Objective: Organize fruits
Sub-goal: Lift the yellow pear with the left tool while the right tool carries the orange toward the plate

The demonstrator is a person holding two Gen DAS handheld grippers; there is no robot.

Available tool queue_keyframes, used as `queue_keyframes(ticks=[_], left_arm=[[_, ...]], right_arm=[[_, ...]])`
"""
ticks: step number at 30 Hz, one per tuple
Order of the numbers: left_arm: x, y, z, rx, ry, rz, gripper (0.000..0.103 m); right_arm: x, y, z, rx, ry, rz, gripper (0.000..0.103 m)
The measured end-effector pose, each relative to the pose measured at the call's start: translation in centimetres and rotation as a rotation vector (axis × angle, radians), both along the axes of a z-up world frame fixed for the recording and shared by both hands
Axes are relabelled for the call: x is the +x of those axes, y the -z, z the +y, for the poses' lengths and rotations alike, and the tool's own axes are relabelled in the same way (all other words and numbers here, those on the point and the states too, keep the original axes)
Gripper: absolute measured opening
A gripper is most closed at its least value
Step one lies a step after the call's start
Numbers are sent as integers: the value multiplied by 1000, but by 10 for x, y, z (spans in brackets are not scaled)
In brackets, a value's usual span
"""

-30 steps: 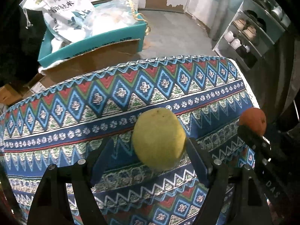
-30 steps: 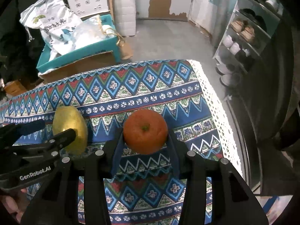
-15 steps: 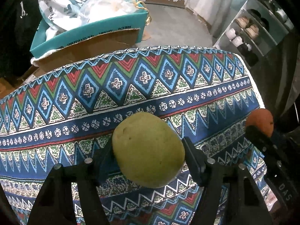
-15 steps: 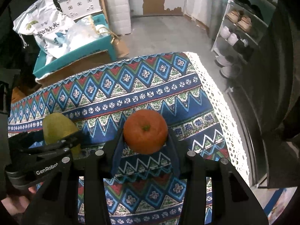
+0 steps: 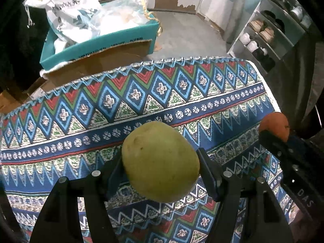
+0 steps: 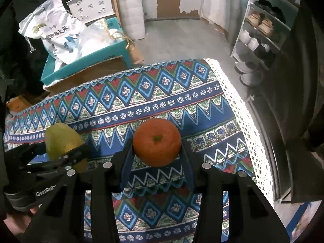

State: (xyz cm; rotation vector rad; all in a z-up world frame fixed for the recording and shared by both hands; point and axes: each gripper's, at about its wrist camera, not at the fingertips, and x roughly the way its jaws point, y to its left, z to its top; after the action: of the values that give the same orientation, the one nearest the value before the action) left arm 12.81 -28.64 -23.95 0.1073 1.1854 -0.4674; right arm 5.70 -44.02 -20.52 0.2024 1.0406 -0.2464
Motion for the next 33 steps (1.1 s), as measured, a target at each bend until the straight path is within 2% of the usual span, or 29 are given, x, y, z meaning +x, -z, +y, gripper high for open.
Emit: queue_keyframes(ticks=[10, 28, 33], left_arm=[[-13, -36, 19, 29, 21, -89, 70], [-47, -109, 84, 28, -7, -250, 70], [-53, -127, 106, 14, -25, -266, 70]], right_arm=[[-6, -18, 20, -14, -39, -36, 43], [-19, -81, 76, -57, -152, -151, 43], [-23, -99, 92, -64, -185, -183, 43]])
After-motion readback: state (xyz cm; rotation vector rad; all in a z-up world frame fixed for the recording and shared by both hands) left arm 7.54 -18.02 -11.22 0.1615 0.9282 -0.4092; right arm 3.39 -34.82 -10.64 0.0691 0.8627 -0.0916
